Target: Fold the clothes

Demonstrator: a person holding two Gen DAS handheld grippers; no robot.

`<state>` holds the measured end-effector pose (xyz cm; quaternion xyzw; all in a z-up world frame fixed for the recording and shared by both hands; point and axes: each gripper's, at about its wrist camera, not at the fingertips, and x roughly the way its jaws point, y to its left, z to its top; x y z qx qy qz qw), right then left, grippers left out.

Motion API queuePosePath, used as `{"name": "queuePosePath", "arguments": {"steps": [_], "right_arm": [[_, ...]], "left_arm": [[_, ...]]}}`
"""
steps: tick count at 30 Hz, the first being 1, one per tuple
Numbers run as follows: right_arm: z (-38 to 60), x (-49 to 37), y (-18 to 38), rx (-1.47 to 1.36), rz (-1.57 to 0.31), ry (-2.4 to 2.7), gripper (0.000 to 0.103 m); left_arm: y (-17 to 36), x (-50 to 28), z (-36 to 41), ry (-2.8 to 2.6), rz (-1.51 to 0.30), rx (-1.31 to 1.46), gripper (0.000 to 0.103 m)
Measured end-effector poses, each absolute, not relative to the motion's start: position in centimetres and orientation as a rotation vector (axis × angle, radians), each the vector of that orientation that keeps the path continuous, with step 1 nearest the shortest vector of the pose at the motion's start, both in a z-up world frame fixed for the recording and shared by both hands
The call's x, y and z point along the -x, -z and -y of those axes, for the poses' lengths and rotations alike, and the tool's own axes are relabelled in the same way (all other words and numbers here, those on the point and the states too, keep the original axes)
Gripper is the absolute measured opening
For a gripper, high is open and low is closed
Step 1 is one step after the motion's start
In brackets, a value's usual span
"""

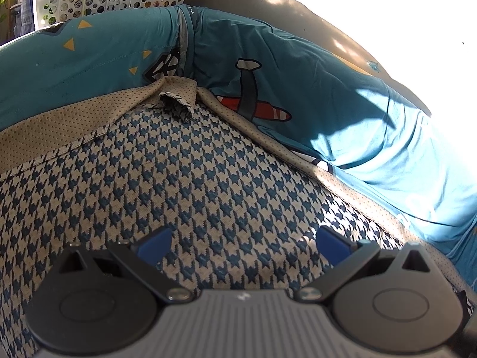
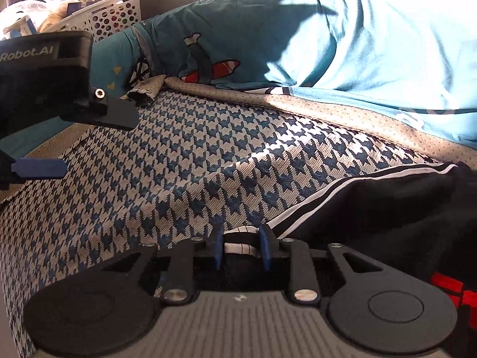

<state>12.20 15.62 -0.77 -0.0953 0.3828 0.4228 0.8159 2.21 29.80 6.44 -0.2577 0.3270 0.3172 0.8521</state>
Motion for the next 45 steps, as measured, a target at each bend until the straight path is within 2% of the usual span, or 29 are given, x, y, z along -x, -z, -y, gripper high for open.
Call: {"name": "queuePosePath", "arguments": {"steps": [4, 14, 15, 19, 27, 29, 32, 45], "right_arm": [[-16.0, -12.4, 0.6, 0.142, -0.784, -0.872, 0.018], [-19.2, -15.1, -2.0, -0.121, -0.673, -0.856, 0.019], [-19.5, -15.6, -2.1, -0.144, -0.675, -0.85, 0.02], [-19.1, -16.7, -2.3, -0.201, -0.731, -0.852, 0.037], [-11.5, -14.0, -3.5, -0.096, -0.719, -0.808, 0.037], [-8.9, -13.5, -3.8, -0.069, -0.721, -0.766, 0.041], [-4.5, -13.4, -4.4, -0.084, -0.731, -0.688, 0.045], [9.1, -16.0, -3.9, -0.17, -0.741, -0.429, 0.049]], "left_arm": [[-6.7, -2.0, -29.8, -0.685, -0.67, 0.536, 0.103], [-7.9, -1.5, -30.2, -0.776, -0.589, 0.477, 0.103], [-7.9, -1.6, -30.2, -0.774, -0.593, 0.47, 0.103], [-7.9, -2.0, -29.7, -0.765, -0.605, 0.452, 0.103], [-7.5, -3.3, -27.0, -0.668, -0.643, 0.44, 0.103], [-7.3, -4.0, -25.7, -0.63, -0.665, 0.42, 0.103], [-6.7, -5.0, -23.7, -0.591, -0.693, 0.387, 0.103], [-3.6, -8.9, -15.8, -0.403, -0.805, 0.256, 0.103]]}}
